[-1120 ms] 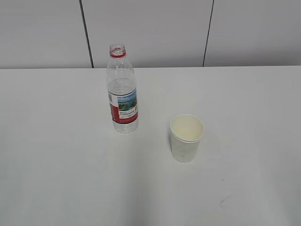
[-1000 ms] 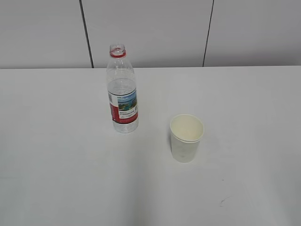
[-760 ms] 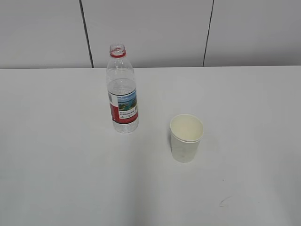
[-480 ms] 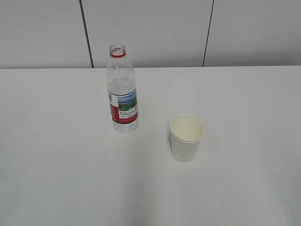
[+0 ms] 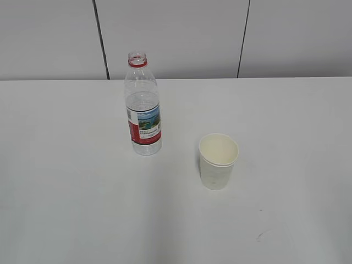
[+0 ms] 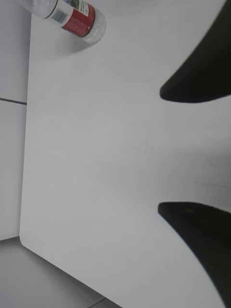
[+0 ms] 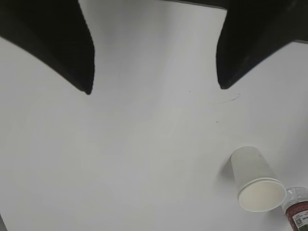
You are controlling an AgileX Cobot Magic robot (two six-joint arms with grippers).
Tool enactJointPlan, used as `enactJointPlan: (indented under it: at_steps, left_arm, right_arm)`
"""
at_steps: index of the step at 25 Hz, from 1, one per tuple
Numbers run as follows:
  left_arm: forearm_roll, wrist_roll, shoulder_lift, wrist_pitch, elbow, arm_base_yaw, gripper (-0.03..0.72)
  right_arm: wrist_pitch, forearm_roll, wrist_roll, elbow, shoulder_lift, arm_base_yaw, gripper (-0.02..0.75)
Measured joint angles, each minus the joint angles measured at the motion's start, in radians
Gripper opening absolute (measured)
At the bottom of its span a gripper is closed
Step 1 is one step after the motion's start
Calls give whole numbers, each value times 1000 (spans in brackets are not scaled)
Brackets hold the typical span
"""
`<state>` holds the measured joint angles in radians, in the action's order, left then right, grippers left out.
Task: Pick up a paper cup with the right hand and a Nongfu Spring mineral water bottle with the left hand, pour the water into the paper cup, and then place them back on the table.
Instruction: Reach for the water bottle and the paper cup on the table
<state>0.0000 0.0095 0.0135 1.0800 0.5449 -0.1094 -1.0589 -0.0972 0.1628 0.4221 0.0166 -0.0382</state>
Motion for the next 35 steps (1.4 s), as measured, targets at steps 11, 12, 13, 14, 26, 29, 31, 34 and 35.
enactJointPlan:
  at_steps: [11,12,13,14,26,29,31,34,35]
  left_arm:
    - [0,0,0,0,0,0,401]
    - [0,0,0,0,0,0,401]
    - [0,0,0,0,0,0,401]
    - [0,0,0,0,0,0,401]
    - [0,0,0,0,0,0,451]
    - [0,0,0,0,0,0,537]
    - [0,0,0,-4,0,0,562]
    - [0,0,0,-44,14,0,573]
    - [0,0,0,-74,19,0,575]
  right_arm:
    - [0,0,0,0,0,0,581]
    - [0,0,0,0,0,0,581]
    - [0,0,0,0,0,0,581]
    - [0,0,0,0,0,0,581]
    - [0,0,0,0,0,0,581]
    - [2,0,0,0,0,0,581]
    - [26,2,0,10,0,0,581]
    - [128,2,5,20,0,0,581]
    - [168,2,13,22,0,0,581]
